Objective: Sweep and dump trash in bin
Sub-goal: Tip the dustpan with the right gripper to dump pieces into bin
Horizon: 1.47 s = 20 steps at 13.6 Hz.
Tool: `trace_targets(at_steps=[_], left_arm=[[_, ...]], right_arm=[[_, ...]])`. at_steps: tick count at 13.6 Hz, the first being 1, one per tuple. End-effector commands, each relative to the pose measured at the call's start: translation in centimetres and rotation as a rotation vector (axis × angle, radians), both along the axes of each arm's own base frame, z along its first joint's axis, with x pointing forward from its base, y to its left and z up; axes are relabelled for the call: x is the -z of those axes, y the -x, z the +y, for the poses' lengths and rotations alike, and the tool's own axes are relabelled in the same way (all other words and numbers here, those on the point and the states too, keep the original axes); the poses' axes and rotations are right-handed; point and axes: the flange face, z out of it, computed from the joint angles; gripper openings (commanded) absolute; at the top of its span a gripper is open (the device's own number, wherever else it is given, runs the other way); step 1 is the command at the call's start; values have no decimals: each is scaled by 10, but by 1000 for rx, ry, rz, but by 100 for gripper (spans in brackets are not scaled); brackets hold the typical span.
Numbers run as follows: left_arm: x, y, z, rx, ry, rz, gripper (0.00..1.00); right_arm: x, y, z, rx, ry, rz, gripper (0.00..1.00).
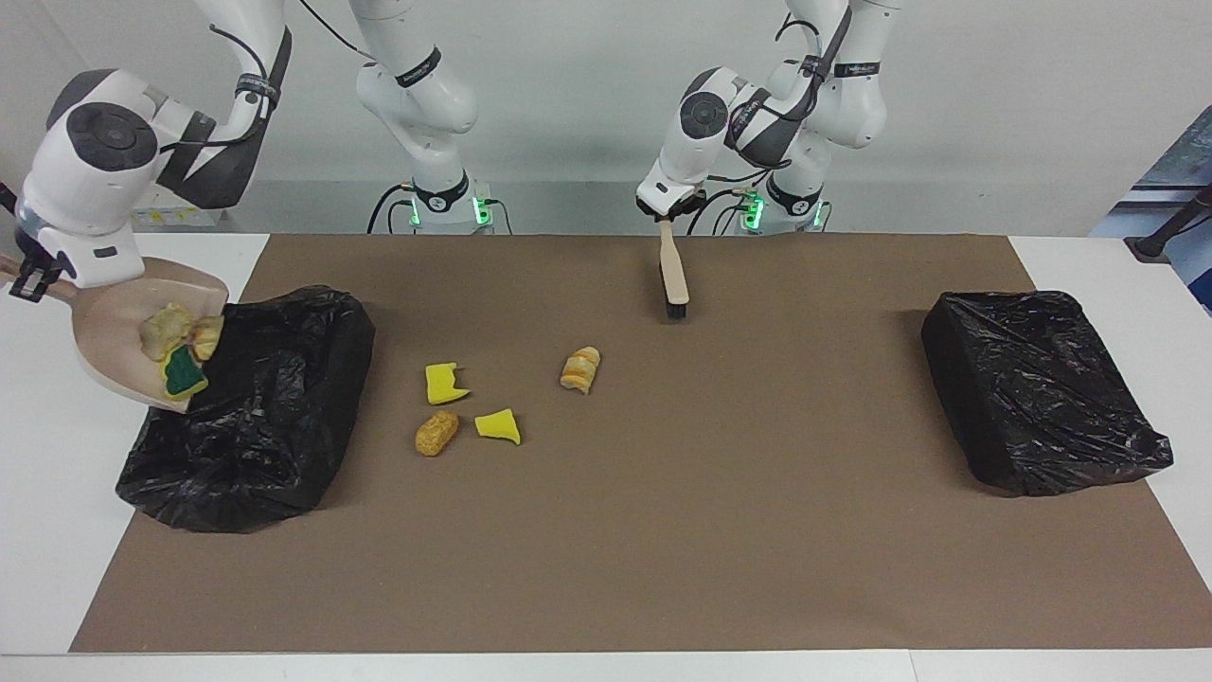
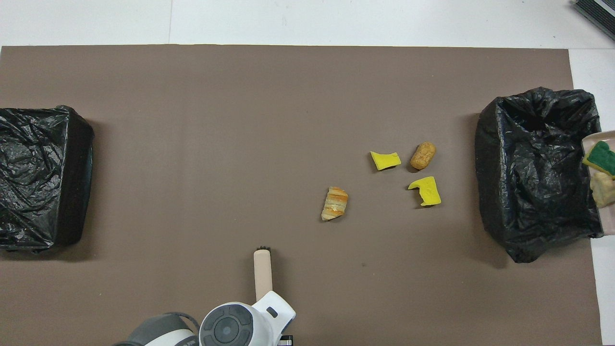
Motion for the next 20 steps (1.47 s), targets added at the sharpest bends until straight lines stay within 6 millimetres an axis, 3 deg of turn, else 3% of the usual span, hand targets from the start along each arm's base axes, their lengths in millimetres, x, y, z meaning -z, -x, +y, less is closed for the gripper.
trace_targets(at_steps=[1, 3, 4, 9, 11, 13, 17, 20], left_arm=[[7, 3, -3, -35, 13, 16, 1], [6, 2, -3, -36, 18, 14, 6], [7, 2, -3, -34, 19, 14, 14], [5, -4, -4, -34, 16, 18, 97], [1, -15, -7, -19, 15, -5, 100], [-11, -52, 7, 5, 25, -68, 100], [-63, -117, 43, 96, 49, -136, 100], [-108, -161, 75, 139, 39, -228, 100]], right_arm=[[-23, 10, -3, -31, 48, -6, 0], [-35, 13, 1, -38, 48, -15, 0], [-36, 11, 8, -46, 41, -20, 0], [-23, -7, 66, -76, -111, -53, 0], [-17, -13, 83, -74, -193, -78, 0], [-12, -22, 119, -84, -272, -110, 0], [19, -28, 174, 78, -419, -159, 0], [48, -33, 239, 273, -504, -209, 0]])
